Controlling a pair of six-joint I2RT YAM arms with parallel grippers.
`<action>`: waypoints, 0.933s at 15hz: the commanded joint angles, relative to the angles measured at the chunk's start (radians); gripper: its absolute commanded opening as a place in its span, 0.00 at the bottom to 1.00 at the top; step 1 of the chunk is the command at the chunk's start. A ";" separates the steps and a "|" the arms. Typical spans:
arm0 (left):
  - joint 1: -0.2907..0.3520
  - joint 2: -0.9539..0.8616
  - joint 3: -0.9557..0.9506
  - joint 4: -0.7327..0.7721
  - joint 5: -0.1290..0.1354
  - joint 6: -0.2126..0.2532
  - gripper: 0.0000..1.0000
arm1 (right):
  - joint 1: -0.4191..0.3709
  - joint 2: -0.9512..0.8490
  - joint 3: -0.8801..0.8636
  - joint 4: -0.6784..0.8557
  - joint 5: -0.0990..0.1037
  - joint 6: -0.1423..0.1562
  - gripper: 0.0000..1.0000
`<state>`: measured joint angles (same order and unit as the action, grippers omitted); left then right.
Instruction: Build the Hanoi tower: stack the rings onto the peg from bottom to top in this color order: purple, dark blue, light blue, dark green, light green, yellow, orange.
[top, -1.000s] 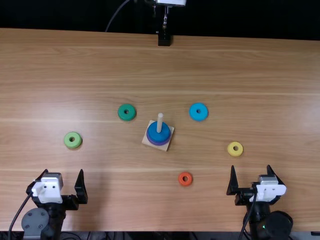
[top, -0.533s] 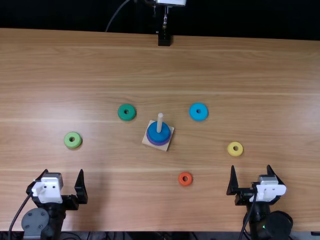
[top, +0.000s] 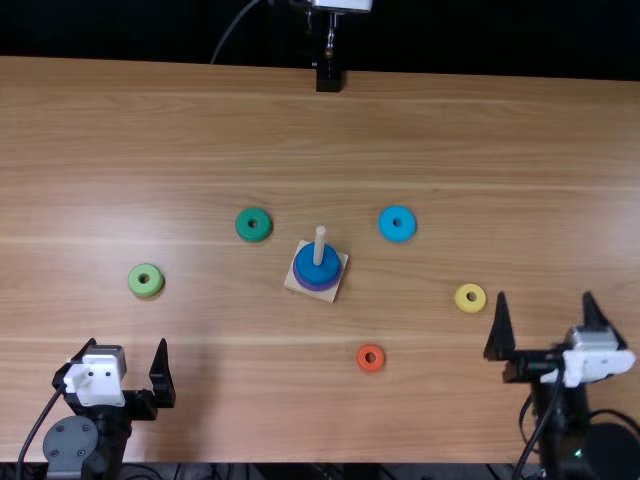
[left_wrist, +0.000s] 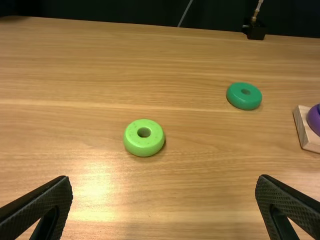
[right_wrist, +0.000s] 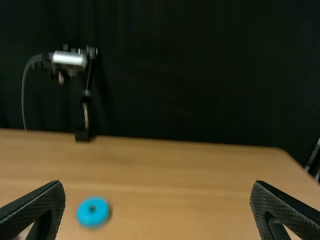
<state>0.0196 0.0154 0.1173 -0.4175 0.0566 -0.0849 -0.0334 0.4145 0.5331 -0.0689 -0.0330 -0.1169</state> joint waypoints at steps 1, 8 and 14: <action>0.000 -0.015 -0.117 -0.035 0.024 0.008 1.00 | 0.013 0.161 0.183 -0.004 0.002 0.008 1.00; 0.000 -0.015 -0.117 -0.035 0.024 0.008 1.00 | 0.194 0.880 0.679 -0.170 0.031 0.016 1.00; 0.000 -0.015 -0.117 -0.035 0.024 0.008 1.00 | 0.213 1.278 0.828 -0.321 0.024 0.373 1.00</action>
<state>0.0196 0.0154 0.1173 -0.4175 0.0566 -0.0834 0.1684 1.6699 1.3216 -0.3866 -0.0143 0.1673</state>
